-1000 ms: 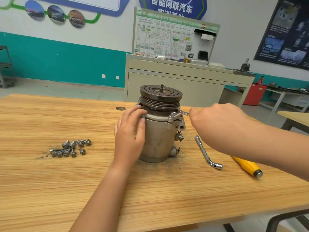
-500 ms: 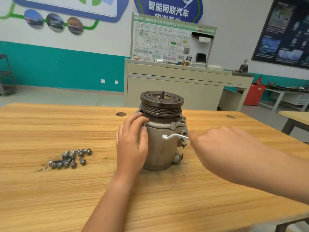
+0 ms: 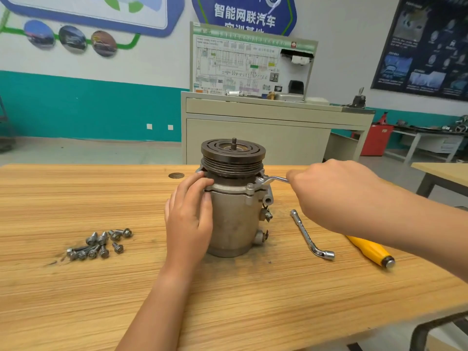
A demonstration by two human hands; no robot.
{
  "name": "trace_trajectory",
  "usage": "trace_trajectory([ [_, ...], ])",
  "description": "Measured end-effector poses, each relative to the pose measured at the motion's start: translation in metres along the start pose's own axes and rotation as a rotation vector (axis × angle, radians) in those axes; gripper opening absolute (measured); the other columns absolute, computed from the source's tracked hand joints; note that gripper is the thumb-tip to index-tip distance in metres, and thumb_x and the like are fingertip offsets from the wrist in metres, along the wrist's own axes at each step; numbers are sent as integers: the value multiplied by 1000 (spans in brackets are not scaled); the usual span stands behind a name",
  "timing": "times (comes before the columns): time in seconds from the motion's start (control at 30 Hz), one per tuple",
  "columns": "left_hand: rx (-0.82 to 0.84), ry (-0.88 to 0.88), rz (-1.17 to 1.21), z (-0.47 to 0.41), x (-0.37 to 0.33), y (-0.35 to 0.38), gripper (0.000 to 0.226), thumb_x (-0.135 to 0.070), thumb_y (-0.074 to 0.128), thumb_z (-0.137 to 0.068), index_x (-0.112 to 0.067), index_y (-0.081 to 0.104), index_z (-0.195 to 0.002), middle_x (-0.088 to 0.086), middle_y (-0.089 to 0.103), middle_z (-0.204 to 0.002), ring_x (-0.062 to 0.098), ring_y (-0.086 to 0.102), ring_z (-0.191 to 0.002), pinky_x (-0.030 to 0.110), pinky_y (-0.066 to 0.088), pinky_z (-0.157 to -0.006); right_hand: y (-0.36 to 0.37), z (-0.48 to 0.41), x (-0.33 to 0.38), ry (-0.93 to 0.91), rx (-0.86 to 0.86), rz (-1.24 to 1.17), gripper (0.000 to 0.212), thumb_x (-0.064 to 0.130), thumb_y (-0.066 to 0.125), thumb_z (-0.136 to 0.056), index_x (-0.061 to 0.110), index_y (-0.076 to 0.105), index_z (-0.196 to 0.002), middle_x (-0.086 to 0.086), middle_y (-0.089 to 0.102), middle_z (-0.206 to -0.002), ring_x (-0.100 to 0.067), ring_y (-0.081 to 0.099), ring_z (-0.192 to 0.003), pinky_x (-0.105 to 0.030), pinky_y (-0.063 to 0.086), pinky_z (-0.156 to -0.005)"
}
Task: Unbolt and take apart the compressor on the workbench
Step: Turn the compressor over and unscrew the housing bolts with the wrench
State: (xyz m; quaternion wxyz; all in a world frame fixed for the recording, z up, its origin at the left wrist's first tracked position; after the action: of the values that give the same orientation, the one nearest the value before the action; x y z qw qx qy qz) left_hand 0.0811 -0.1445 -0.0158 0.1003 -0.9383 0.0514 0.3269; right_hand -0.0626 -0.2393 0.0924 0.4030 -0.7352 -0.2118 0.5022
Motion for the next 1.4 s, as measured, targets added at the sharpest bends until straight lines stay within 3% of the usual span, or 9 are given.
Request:
trace_trajectory([
  [0.27,-15,-7,13,1,0,1,29,-16,43,-90,-10,62,-111,-6,52,-124,16,47,-122,51,35,-104,-8,-1,16,-70,14,-24,16,2,43,-86,16,37,-88,3,29,-60,-15,25,-49,-25,20,-40],
  [0.57,-27,-6,11,1,0,0,30,-16,43,-89,-11,63,-110,-8,50,-125,12,45,-121,53,34,-105,5,-1,26,-177,-66,105,43,2,38,-92,-6,31,-134,-1,45,-69,-14,42,-55,-23,18,-39],
  [0.67,-18,-12,14,2,0,1,31,-17,42,-89,-13,62,-112,-9,50,-127,11,44,-122,53,33,-105,8,-4,19,-193,-72,151,32,6,37,-92,-2,40,-123,-1,27,-56,-14,24,-42,-24,16,-36],
  [0.83,-15,-11,19,3,0,0,31,-16,42,-90,-15,61,-113,-9,50,-128,9,44,-124,52,33,-106,20,-26,2,-181,-73,205,18,0,39,-91,7,43,-107,0,34,-58,-16,34,-46,-26,20,-39],
  [0.93,-18,-10,15,3,0,0,30,-17,42,-90,-15,61,-114,-10,50,-128,9,44,-124,51,33,-106,31,-49,0,-118,-140,88,21,-1,44,-90,8,43,-109,-5,58,-86,-23,58,-76,-26,34,-52],
  [1.1,-14,-10,-3,2,1,1,31,-18,42,-90,-15,60,-115,-11,49,-127,10,43,-125,49,33,-106,49,-66,3,-159,-300,49,30,-1,42,-90,8,40,-118,-8,58,-109,-25,56,-100,-30,40,-88],
  [1.2,-3,-8,-4,3,0,0,31,-18,41,-90,-15,60,-115,-9,50,-128,12,43,-125,49,33,-106,40,-57,-6,-96,-387,-15,26,-3,46,-89,4,49,-114,-9,62,-87,-26,60,-78,-33,43,-67],
  [1.27,0,-5,-1,3,0,0,31,-17,41,-90,-15,60,-115,-8,50,-127,12,44,-125,50,33,-106,28,-37,-14,0,-477,-167,24,-1,49,-89,1,53,-113,-7,53,-61,-27,49,-49,-28,29,-43],
  [1.4,-7,-3,10,2,0,0,30,-16,42,-90,-14,60,-115,-6,51,-127,16,46,-124,52,34,-104,23,-6,-4,37,-318,-80,27,9,40,-90,10,38,-117,5,32,-48,-16,27,-36,-24,12,-38],
])
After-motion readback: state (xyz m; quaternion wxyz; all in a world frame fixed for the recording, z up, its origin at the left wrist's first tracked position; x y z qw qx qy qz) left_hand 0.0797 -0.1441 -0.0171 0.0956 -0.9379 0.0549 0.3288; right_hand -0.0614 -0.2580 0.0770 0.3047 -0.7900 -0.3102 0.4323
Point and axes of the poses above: each hand's wrist, its own z-axis away from the middle knuckle, its own y-axis out of the palm, x = y × z, the point moved 5 cm from there along -z, towards the middle knuckle
